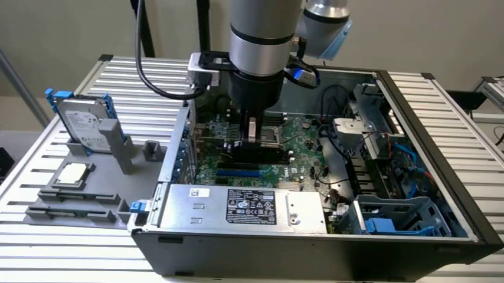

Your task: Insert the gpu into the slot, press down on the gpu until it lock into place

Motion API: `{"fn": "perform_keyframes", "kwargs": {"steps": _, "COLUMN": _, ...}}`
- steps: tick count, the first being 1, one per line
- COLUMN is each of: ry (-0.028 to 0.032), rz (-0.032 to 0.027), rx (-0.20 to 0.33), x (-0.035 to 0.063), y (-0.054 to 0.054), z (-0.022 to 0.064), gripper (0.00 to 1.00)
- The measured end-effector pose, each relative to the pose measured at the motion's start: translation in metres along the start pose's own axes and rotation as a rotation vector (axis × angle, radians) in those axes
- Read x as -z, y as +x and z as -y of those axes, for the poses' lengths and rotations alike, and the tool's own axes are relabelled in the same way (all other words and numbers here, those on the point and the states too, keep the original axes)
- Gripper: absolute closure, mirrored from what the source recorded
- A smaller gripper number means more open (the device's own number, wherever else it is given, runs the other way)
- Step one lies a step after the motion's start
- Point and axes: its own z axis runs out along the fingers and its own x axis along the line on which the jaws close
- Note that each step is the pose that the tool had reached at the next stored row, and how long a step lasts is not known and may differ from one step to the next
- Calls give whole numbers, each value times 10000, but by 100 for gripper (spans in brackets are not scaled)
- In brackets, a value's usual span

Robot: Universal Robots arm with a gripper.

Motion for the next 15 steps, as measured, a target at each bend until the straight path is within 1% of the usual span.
{"fn": "perform_keyframes", "kwargs": {"steps": 2, "ry": 1, "rz": -1, "rx": -31, "x": -35, "y": -9, "z": -16, "gripper": 74}}
{"fn": "perform_keyframes", "kwargs": {"steps": 6, "ry": 7, "rz": 3, "rx": -152, "x": -72, "y": -24, "z": -30, "gripper": 74}}
{"fn": "perform_keyframes", "kwargs": {"steps": 15, "ry": 10, "rz": 7, "rx": -164, "x": -87, "y": -24, "z": -31, "gripper": 74}}
